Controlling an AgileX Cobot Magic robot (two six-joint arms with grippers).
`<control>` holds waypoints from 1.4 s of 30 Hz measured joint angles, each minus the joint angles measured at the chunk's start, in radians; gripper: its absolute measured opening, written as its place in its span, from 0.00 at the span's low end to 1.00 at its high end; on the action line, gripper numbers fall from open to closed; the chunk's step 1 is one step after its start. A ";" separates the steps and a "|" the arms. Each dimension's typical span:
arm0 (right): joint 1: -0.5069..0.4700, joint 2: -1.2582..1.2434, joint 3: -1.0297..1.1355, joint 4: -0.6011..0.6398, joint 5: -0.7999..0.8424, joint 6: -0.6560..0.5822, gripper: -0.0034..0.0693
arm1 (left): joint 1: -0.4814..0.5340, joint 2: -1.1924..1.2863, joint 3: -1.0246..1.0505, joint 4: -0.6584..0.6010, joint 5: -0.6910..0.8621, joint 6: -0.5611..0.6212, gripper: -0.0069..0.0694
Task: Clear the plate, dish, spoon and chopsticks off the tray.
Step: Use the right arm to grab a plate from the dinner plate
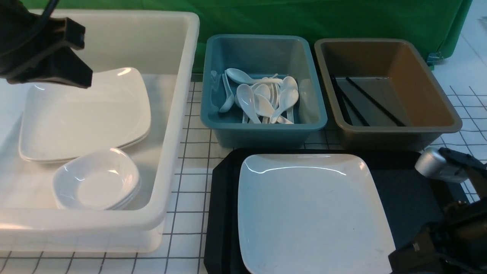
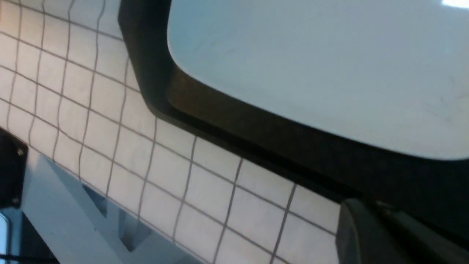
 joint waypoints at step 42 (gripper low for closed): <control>-0.035 0.516 -0.132 -0.050 -0.211 0.157 0.32 | 0.000 0.000 0.010 0.012 -0.013 -0.008 0.12</control>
